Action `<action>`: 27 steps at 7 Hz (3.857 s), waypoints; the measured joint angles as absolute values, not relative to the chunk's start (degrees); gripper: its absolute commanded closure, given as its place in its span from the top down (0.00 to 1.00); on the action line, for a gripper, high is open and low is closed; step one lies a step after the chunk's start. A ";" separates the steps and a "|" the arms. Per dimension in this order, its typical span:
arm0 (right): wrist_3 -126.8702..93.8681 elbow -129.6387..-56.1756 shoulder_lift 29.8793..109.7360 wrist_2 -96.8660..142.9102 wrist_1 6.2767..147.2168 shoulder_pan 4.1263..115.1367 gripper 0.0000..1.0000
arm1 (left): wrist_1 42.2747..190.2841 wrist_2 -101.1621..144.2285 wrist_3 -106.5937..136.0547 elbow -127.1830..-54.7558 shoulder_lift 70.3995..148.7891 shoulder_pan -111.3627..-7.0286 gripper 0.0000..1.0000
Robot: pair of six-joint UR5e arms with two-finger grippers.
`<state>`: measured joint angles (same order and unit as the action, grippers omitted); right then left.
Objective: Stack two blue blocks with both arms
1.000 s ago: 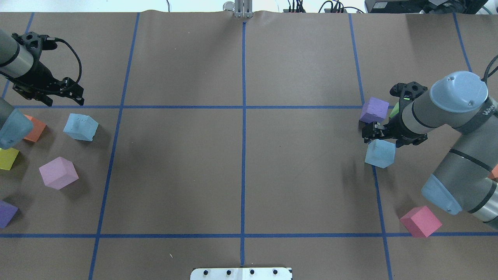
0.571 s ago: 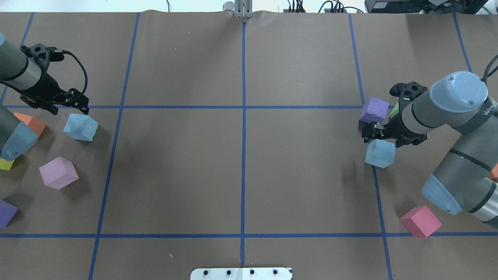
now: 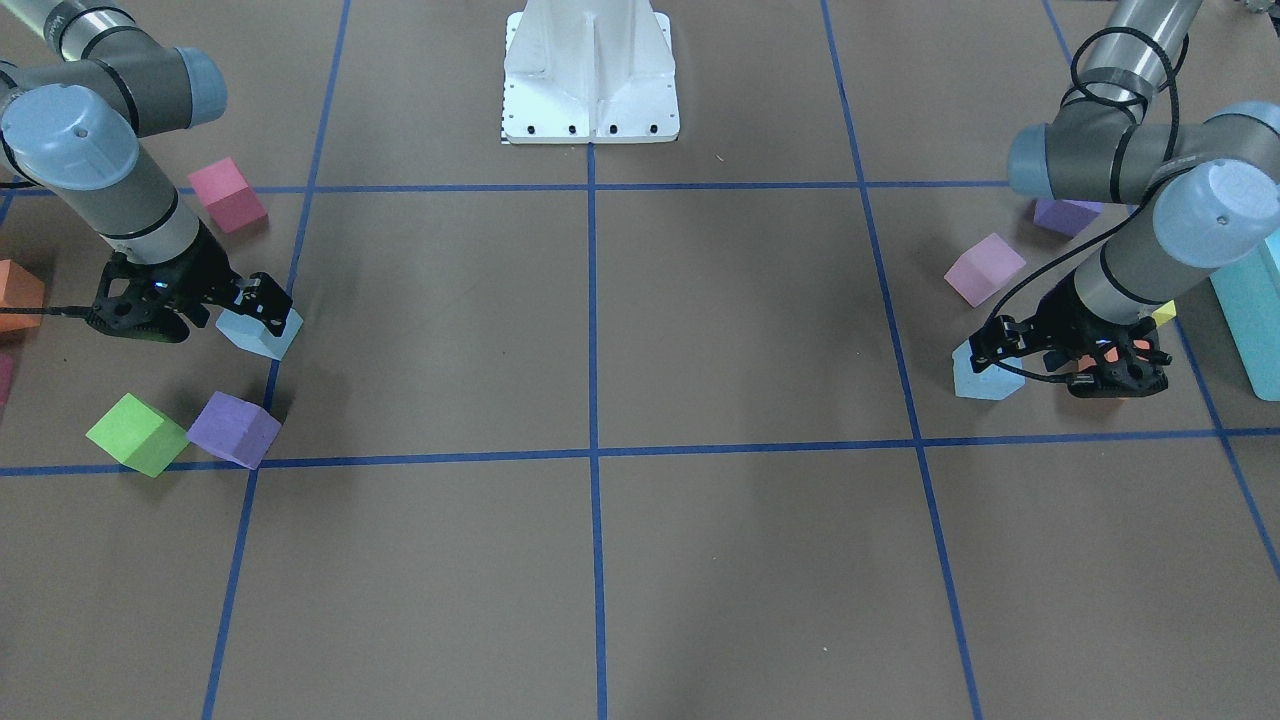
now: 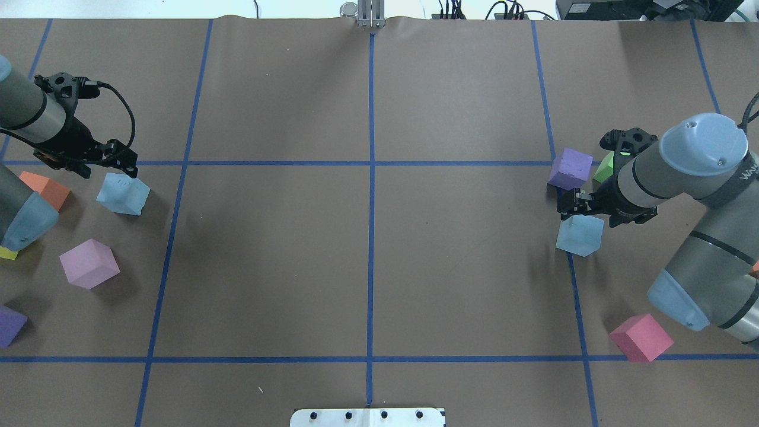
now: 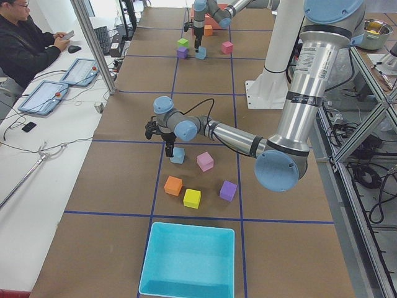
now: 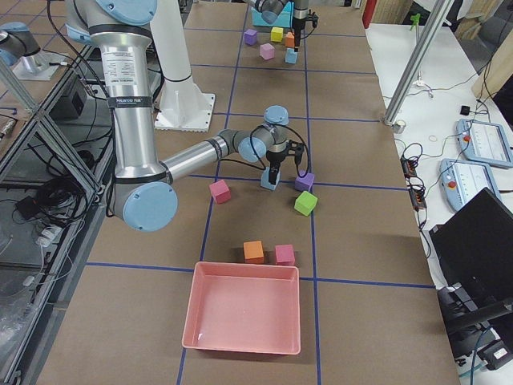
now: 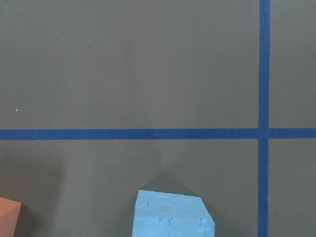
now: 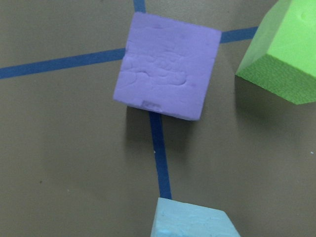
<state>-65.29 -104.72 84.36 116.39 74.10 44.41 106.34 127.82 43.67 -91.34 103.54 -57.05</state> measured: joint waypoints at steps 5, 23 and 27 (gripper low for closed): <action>-66.69 -103.84 83.82 113.70 73.17 41.64 0.95 | 107.50 127.88 43.14 -90.89 102.85 -57.04 1.00; -67.31 -103.38 83.36 114.28 68.56 40.71 0.50 | 112.24 127.27 43.27 -87.23 103.41 -53.70 0.41; -67.32 -105.21 67.45 113.91 88.50 39.81 0.50 | 110.62 127.81 44.03 -90.65 104.08 -54.22 0.44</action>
<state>-67.32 -105.21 67.45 113.91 88.50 39.81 110.62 127.81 44.03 -90.65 104.08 -54.22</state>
